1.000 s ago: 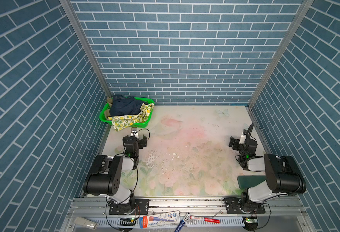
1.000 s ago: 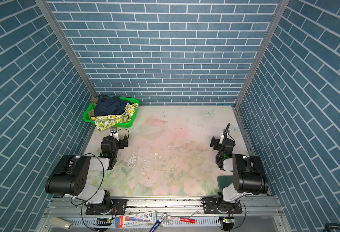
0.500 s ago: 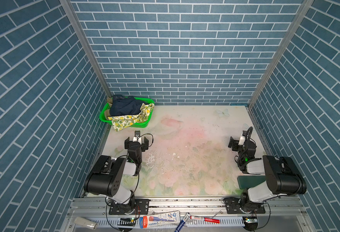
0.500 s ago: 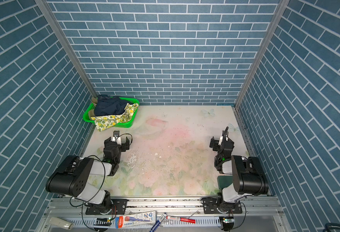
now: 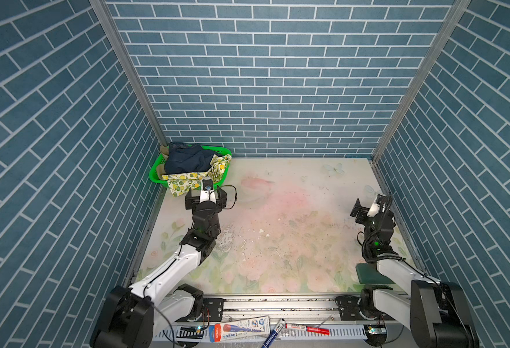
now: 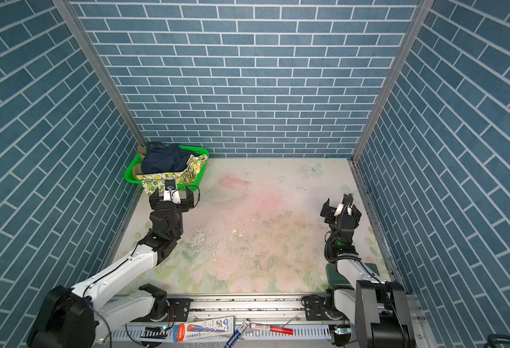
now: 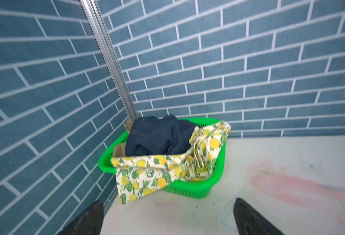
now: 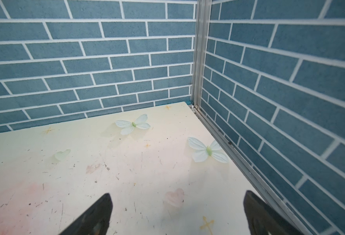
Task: Fold and stack skirts
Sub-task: Pick up the skirt from the basket.
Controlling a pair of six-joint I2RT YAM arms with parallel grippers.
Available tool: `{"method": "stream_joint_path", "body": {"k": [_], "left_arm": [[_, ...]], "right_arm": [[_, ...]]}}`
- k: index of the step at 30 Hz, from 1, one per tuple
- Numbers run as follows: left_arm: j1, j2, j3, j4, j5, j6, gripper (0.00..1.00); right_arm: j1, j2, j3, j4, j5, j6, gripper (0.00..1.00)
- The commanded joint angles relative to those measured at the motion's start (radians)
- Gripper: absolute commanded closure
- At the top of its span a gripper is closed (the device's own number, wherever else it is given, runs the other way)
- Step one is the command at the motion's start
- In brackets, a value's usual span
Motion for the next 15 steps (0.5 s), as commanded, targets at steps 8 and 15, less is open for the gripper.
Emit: {"method": "stream_joint_path", "body": {"k": [8, 15], "left_arm": [[0.054, 0.086, 0.440, -0.783, 0.038, -0.319, 0.01], [0.286, 0.271, 0.666, -0.948, 0.355, -0.451, 0.03]], "right_arm": [[0.039, -0.122, 0.108, -0.329, -0.032, 0.076, 0.01], [0.134, -0.119, 0.172, -0.400, -0.078, 0.044, 0.06]]}}
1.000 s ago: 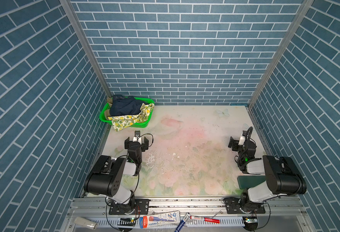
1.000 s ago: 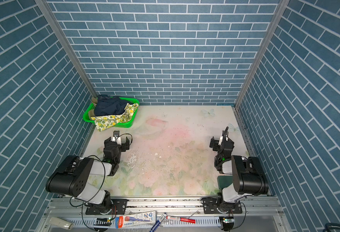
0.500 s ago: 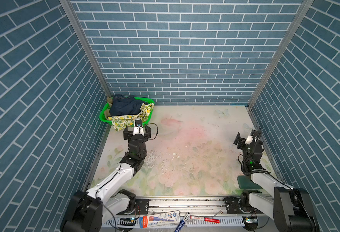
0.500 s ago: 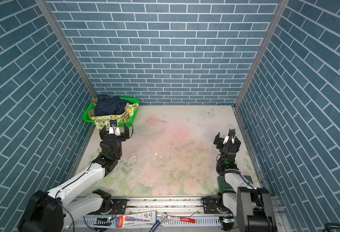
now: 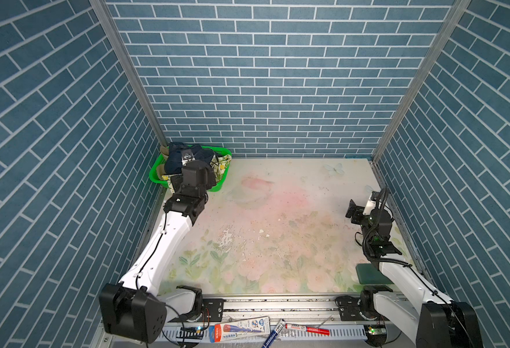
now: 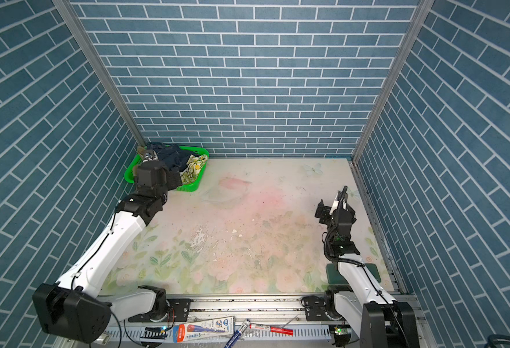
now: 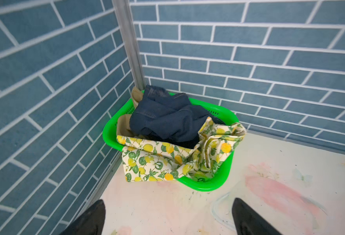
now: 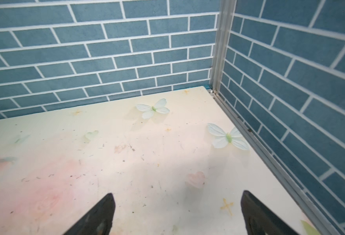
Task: Fold and stack skirts
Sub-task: Pick up the skirt from the basket.
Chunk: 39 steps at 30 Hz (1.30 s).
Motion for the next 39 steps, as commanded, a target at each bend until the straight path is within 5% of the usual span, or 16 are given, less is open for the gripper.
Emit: {"method": "stream_joint_path", "body": {"k": [1, 14, 24, 26, 27, 29, 34, 39], "left_arm": [[0.082, 0.102, 0.107, -0.175, 0.187, -0.075, 0.03], [0.194, 0.623, 0.574, -0.255, 0.330, -0.075, 0.06], [0.210, 0.975, 0.891, -0.277, 0.209, -0.073, 0.12], [0.213, 1.060, 0.975, -0.276, 0.201, -0.067, 0.30], [0.213, 1.085, 1.019, -0.280, 0.214, -0.066, 0.47], [0.220, 1.158, 1.148, -0.316, 0.256, -0.070, 1.00], [0.226, 1.155, 1.279, -0.340, 0.279, -0.085, 1.00], [0.221, 0.900, 1.060, -0.160, 0.304, -0.101, 1.00]], "right_arm": [[0.051, -0.006, 0.065, -0.064, -0.045, -0.013, 0.07], [0.329, 0.127, 0.170, -0.103, -0.049, -0.182, 0.16], [0.504, 0.309, 0.253, -0.068, 0.024, -0.303, 0.15], [0.511, 0.319, 0.257, -0.059, 0.013, -0.304, 0.15], [0.512, 0.319, 0.261, -0.061, 0.013, -0.303, 0.15], [0.516, 0.310, 0.267, -0.074, 0.019, -0.299, 0.15], [0.520, 0.237, 0.260, -0.110, 0.053, -0.273, 0.15], [0.519, 0.186, 0.262, -0.131, 0.071, -0.231, 0.15]]}}
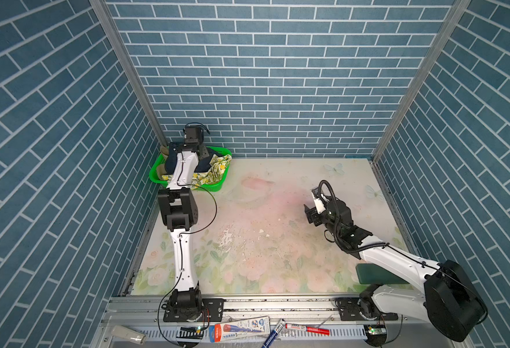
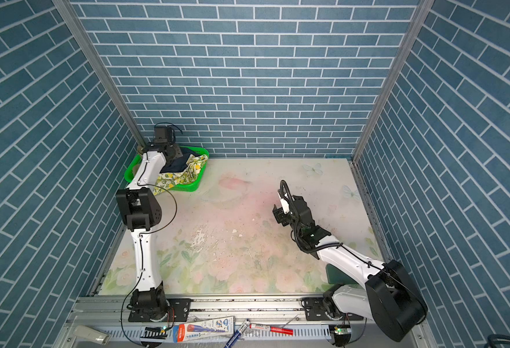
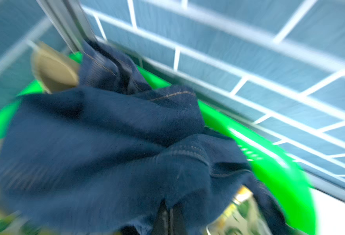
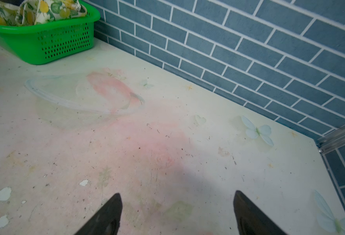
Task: Fold and stack skirts
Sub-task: Pick up the skirt from the basket, then place the skirt at the center of the table.
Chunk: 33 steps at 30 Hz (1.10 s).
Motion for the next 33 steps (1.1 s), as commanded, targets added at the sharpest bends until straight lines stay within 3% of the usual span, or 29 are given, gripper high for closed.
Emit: {"method": "stream_joint_path", "body": {"k": [1, 8, 12, 20, 26, 33], "left_arm": [[0.001, -0.219, -0.091, 0.143, 0.030, -0.014, 1.00], [-0.001, -0.485, -0.259, 0.259, 0.151, -0.013, 1.00], [-0.012, -0.579, -0.277, 0.341, 0.299, -0.016, 1.00], [-0.042, -0.676, -0.238, 0.457, 0.453, -0.102, 1.00], [-0.191, -0.704, -0.158, 0.366, 0.502, -0.059, 1.00], [-0.481, -0.753, -0.369, 0.414, 0.475, -0.044, 1.00]], "right_arm": [[0.005, -0.036, 0.037, -0.016, 0.030, 0.031, 0.15], [0.004, -0.068, 0.053, -0.021, 0.047, 0.094, 0.15], [0.002, -0.051, 0.074, 0.020, 0.083, 0.134, 0.15], [-0.003, 0.006, 0.159, 0.020, 0.165, 0.253, 0.15], [-0.085, -0.064, 0.189, -0.120, 0.146, 0.415, 0.16], [-0.234, -0.210, 0.192, -0.308, 0.054, 0.576, 0.16]]}}
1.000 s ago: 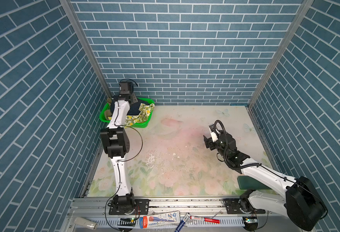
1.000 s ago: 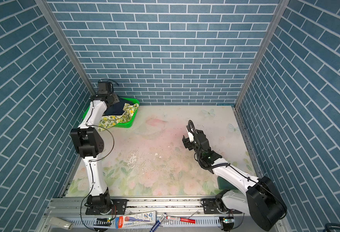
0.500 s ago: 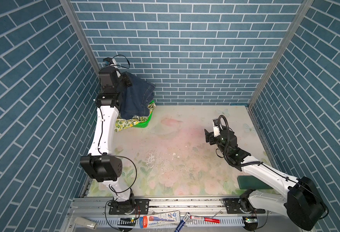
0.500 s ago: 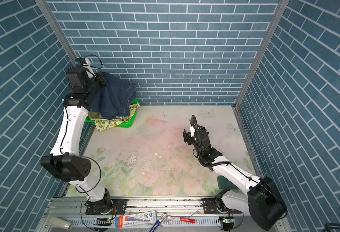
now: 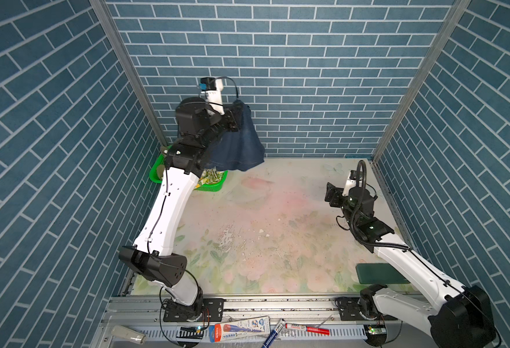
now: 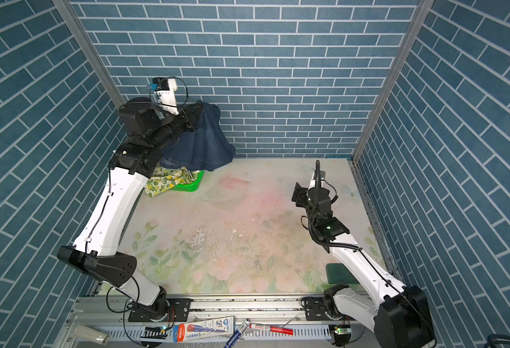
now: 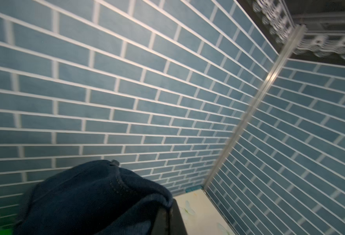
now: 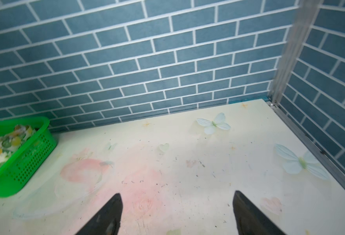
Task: Fold and stack skirts
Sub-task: Place the skirt at the center of the table, then flatten out the skirt at the center of the table.
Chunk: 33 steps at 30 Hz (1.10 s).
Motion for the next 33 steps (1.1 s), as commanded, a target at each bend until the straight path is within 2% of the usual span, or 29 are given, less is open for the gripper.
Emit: {"method": "stream_joint_path", "body": {"k": [1, 4, 7, 9, 12, 13, 17, 22, 27, 29, 33], "left_arm": [[-0.109, -0.043, -0.132, 0.111, 0.016, -0.010, 1.00], [-0.186, -0.066, -0.296, 0.188, 0.011, -0.035, 1.00], [-0.226, -0.076, -0.465, 0.215, 0.005, -0.061, 1.00], [-0.226, -0.080, -0.584, 0.227, -0.006, -0.086, 0.49], [-0.225, -0.097, -0.707, 0.190, -0.071, -0.058, 0.12], [-0.225, -0.102, -0.726, 0.161, -0.101, -0.041, 0.06], [-0.224, -0.139, -0.819, 0.102, -0.193, -0.003, 0.04], [-0.225, -0.150, -0.925, 0.105, -0.213, 0.006, 0.04], [-0.225, -0.159, -1.035, 0.140, -0.219, -0.037, 0.04], [-0.226, -0.163, -1.074, 0.151, -0.219, -0.056, 0.04], [-0.225, -0.176, -1.147, 0.159, -0.228, -0.078, 0.04]], "right_arm": [[-0.045, -0.087, 0.046, -0.129, -0.040, 0.116, 0.16], [-0.078, -0.142, 0.042, -0.197, -0.051, 0.116, 0.16], [-0.101, -0.176, 0.052, -0.276, -0.059, 0.108, 0.15], [-0.111, -0.183, 0.053, -0.321, -0.074, 0.097, 0.12], [-0.116, -0.153, 0.053, -0.372, -0.114, 0.074, 0.10], [-0.116, -0.136, 0.055, -0.387, -0.126, 0.070, 0.10], [-0.117, -0.050, 0.059, -0.429, -0.184, 0.071, 0.10], [-0.117, 0.073, 0.060, -0.415, -0.255, 0.099, 0.10], [-0.113, 0.181, 0.135, -0.389, -0.331, 0.103, 0.12], [-0.089, 0.219, 0.186, -0.375, -0.359, 0.093, 0.12], [0.013, 0.329, 0.328, -0.428, -0.307, 0.044, 0.11]]}}
